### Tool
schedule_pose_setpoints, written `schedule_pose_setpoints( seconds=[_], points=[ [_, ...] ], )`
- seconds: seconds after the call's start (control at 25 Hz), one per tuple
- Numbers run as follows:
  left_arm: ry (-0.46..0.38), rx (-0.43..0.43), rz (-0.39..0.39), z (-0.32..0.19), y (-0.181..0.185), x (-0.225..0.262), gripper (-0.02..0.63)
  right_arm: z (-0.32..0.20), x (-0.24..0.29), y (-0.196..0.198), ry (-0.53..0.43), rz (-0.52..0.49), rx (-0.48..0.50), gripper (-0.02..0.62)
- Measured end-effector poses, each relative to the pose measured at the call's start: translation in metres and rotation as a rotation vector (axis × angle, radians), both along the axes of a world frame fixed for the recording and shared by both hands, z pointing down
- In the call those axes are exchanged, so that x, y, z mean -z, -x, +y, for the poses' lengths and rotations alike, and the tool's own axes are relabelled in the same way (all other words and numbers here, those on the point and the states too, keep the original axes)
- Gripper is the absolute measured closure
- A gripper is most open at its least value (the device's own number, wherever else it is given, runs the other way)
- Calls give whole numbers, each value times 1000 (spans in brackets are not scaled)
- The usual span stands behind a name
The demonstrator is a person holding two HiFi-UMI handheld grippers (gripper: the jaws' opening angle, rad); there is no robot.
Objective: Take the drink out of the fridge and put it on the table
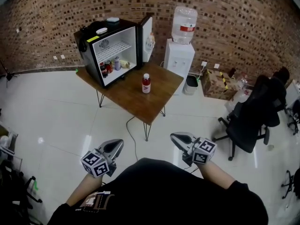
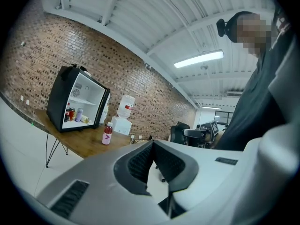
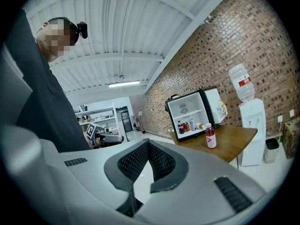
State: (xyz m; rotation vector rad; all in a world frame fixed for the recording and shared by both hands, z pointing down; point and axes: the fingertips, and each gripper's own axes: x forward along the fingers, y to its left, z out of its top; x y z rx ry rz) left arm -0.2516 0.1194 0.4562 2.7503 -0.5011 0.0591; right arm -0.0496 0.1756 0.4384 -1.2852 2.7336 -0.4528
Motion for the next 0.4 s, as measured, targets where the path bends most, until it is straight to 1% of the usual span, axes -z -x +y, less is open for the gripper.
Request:
schedule_pose_setpoints(
  seconds=[0.4],
  points=[
    [-6, 16, 9, -4, -6, 7, 595, -3, 5, -13, -19, 2, -10, 595]
  ],
)
